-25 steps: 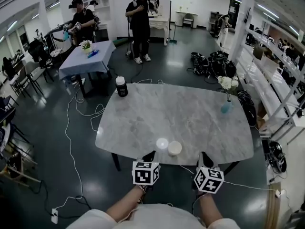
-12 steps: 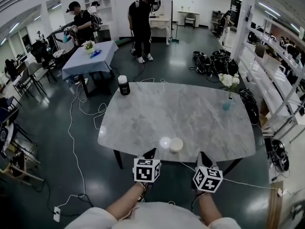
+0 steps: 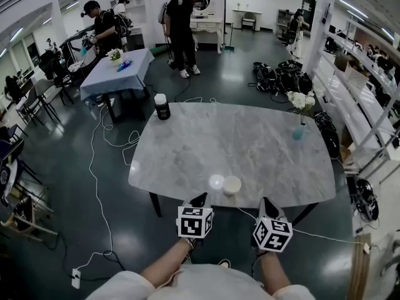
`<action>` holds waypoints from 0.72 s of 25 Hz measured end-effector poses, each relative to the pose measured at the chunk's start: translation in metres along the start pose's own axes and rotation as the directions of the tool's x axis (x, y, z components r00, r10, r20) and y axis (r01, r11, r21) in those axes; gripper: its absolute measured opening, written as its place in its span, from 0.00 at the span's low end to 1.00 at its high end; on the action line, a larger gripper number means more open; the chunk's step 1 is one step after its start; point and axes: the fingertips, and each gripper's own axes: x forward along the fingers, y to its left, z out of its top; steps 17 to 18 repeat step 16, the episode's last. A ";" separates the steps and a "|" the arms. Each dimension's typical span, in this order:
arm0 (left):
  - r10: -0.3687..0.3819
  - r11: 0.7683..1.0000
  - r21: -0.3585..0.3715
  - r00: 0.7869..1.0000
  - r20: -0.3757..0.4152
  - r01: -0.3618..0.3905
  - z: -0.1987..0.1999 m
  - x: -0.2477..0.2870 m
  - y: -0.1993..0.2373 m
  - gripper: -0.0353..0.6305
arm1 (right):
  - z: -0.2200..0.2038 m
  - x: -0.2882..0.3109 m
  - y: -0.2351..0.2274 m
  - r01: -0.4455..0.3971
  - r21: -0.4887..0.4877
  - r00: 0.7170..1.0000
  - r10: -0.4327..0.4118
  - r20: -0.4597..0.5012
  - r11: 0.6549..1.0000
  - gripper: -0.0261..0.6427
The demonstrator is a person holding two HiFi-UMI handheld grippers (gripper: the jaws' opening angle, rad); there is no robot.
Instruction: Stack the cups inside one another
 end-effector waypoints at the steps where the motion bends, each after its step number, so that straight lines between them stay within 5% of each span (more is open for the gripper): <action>1: -0.001 1.000 -0.002 1.000 -0.001 0.001 0.000 0.001 0.000 0.04 | -0.001 0.000 0.000 0.002 0.002 1.000 -0.002 -0.002 1.000 0.05; 18: -0.029 1.000 0.006 1.000 0.000 0.029 -0.001 0.005 -0.012 0.04 | -0.008 -0.004 -0.005 0.019 0.006 1.000 -0.019 -0.017 1.000 0.05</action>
